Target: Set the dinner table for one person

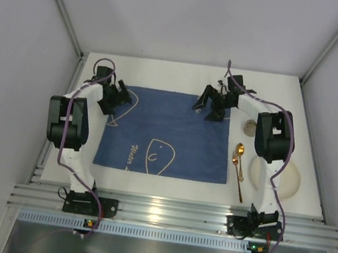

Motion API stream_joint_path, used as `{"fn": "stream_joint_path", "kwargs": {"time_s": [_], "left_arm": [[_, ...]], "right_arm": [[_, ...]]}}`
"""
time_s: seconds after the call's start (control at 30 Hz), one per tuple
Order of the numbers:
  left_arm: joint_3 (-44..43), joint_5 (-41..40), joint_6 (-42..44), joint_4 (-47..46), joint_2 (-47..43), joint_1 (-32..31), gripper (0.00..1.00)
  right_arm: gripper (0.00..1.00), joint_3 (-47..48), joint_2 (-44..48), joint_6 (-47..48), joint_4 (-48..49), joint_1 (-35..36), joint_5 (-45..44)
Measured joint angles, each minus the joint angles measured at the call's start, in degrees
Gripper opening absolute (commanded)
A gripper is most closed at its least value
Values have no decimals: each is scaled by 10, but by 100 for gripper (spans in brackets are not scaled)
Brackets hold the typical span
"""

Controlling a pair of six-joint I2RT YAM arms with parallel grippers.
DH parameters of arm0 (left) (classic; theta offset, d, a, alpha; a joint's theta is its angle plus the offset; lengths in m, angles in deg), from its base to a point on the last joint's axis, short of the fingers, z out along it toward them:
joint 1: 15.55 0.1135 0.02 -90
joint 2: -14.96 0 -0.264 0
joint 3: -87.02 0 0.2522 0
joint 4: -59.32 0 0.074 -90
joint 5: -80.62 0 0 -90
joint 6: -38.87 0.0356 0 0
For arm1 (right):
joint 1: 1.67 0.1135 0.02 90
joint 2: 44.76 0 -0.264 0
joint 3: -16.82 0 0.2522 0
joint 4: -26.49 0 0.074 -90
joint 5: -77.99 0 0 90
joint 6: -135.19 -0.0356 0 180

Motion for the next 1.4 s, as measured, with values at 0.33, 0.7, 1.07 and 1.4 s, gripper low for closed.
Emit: {"fn": "stream_joint_path", "kwargs": {"time_s": [0.33, 0.7, 1.07, 1.4], "left_arm": [[-5, -6, -16, -6, 1, -13, 98], [73, -18, -50, 68, -155, -29, 98], [110, 0, -60, 81, -278, -29, 98], [148, -3, -58, 118, -345, -29, 98]], "right_arm": [[100, 68, -3, 46, -86, -5, -35], [100, 10, 265, 72, -160, -81, -268], [84, -188, 232, 53, -173, -285, -267], [48, -136, 167, 56, -165, -276, -276]]}}
